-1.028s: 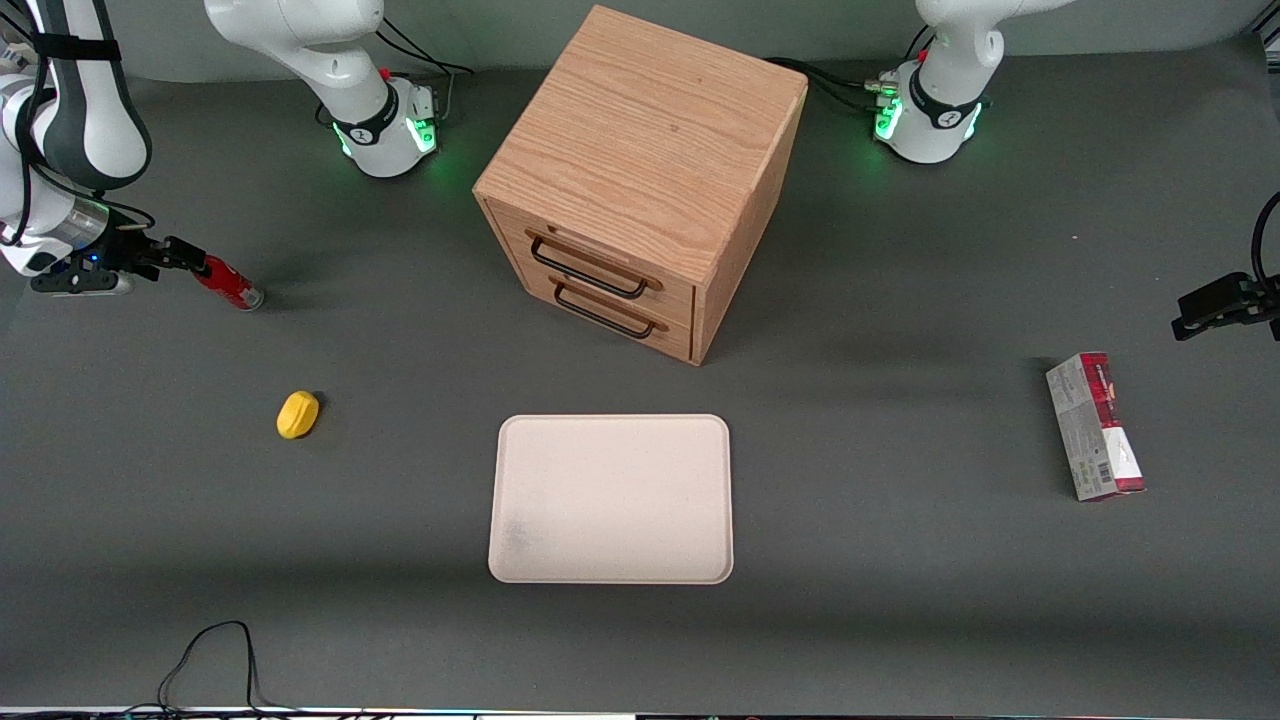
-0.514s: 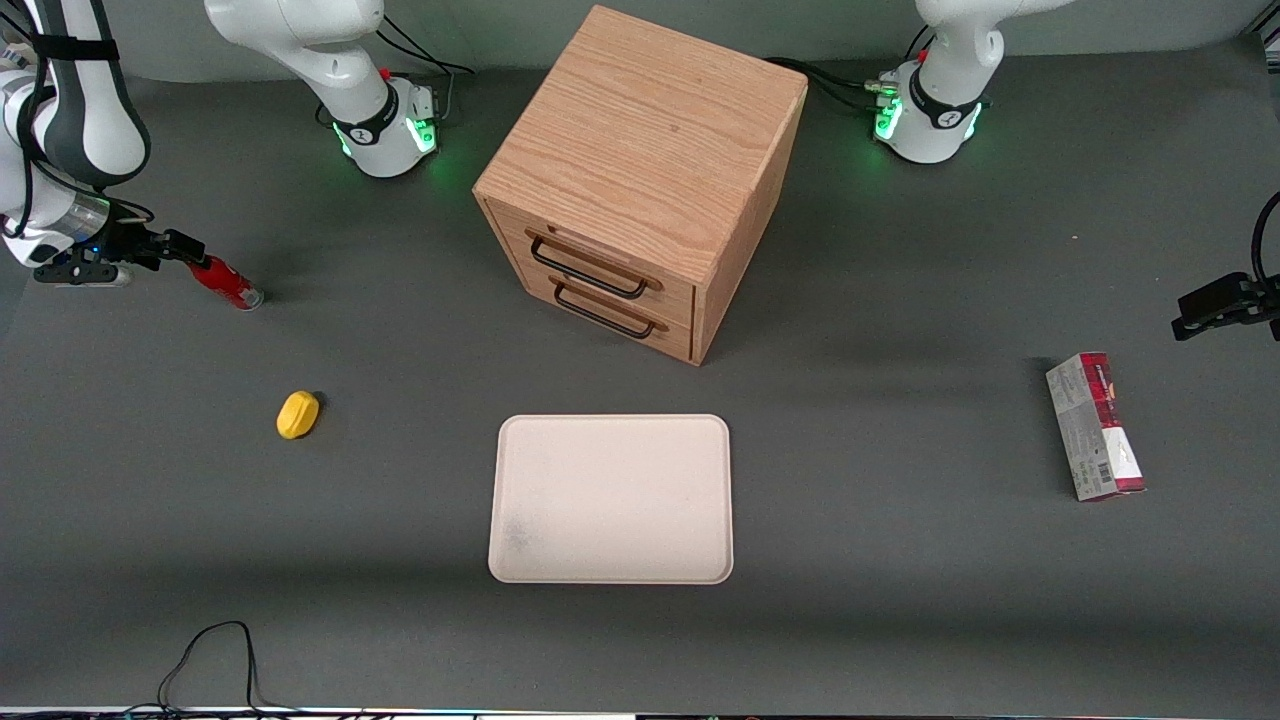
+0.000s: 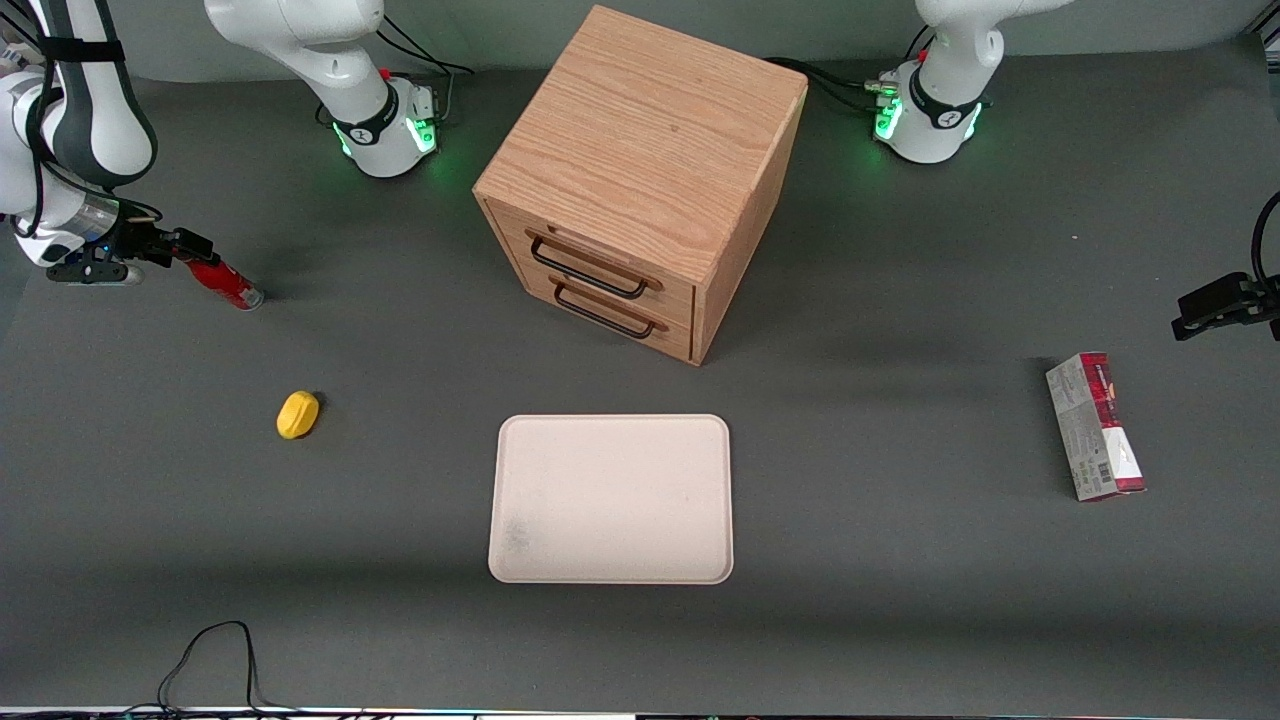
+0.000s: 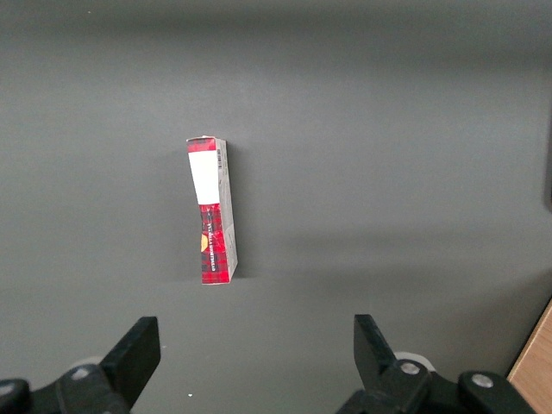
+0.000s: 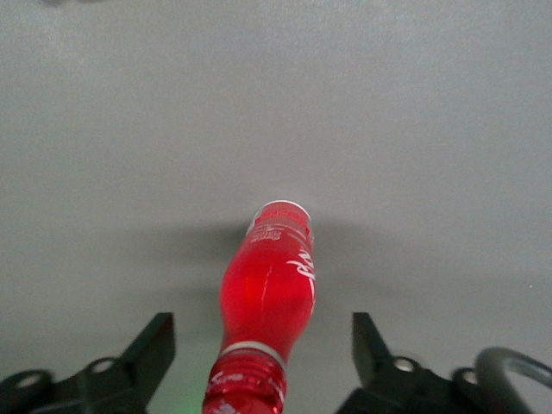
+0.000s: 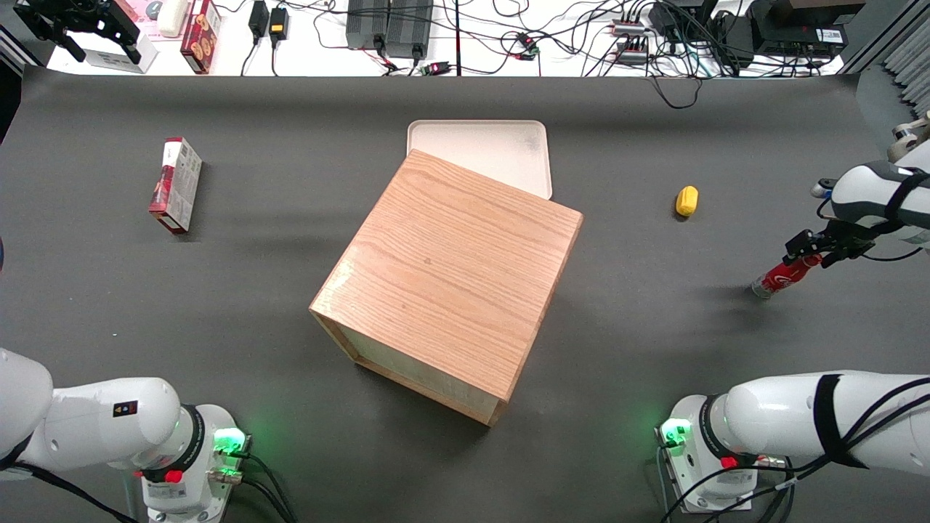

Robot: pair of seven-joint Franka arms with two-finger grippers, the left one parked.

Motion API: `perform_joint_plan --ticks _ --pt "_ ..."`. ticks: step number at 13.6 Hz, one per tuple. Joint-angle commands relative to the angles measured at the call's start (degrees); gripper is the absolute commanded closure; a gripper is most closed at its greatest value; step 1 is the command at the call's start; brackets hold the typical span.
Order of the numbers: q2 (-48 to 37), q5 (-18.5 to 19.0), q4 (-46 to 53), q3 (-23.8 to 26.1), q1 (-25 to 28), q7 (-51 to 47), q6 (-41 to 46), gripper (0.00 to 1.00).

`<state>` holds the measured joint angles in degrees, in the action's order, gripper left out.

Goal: Place coke bottle on tray
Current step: 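Close the right gripper around the red bottle's body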

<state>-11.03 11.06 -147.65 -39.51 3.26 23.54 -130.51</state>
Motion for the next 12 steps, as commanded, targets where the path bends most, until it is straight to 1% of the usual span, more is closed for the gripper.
perform_joint_plan --ticks 1,3,4,7,9,12 --pt "-1.4 1.4 -0.4 -0.1 -0.2 -1.8 1.2 0.62" --pt "-1.3 1.4 -0.1 0.5 -0.1 -3.1 1.2 0.93" --pt "-1.3 1.4 0.1 0.7 0.0 -3.7 1.2 1.0" --pt "0.0 1.3 2.4 2.4 0.1 -4.5 1.2 1.0" --pt "0.7 1.2 5.7 6.6 0.0 -7.8 1.7 1.0" --pt "4.8 0.7 17.2 15.6 -0.2 -13.6 13.3 1.0"
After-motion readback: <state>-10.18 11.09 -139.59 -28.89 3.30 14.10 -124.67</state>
